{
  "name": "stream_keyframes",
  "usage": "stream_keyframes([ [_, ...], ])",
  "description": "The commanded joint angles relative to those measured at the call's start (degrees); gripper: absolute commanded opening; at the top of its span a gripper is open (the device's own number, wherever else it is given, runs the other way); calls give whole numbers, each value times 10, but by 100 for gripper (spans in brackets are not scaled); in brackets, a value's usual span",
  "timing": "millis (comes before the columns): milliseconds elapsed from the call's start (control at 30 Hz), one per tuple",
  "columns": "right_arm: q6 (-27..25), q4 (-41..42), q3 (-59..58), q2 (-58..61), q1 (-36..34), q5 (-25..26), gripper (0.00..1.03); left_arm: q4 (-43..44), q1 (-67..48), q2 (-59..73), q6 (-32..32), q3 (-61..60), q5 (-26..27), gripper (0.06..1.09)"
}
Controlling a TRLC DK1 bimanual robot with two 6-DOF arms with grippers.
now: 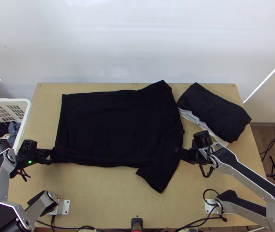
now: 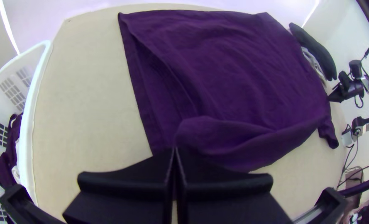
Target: Fold the t-shirt
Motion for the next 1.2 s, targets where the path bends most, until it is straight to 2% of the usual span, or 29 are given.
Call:
stream_keyframes([
  [0, 24, 12, 29, -20, 5, 1, 3, 34, -15, -1, -122, 3, -24, 9],
  [100, 27, 11, 64, -40, 2, 19, 3, 41, -44, -6, -224, 10, -55, 9],
  [233, 15, 12, 141, -60, 1, 58, 3, 45, -107, -24, -392, 40, -108, 9],
  [367, -24, 15, 249, -48, -4, 92, 3, 48, -155, -28, -518, 108, -133, 9],
  [500, -70, 51, 341, -14, -18, 124, 3, 58, -173, 20, -612, 197, -161, 9],
  [667, -101, 138, 408, 11, -37, 154, 3, 55, -200, 45, -675, 301, -199, 9],
  [833, -133, 213, 456, 22, -72, 160, 3, 104, -240, 56, -732, 400, -246, 9],
  [1000, -162, 214, 533, 21, -88, 160, 3, 102, -257, 47, -737, 509, -284, 9],
  [1167, -174, 203, 543, -55, -91, 160, 3, 108, -253, -32, -723, 553, -308, 9],
])
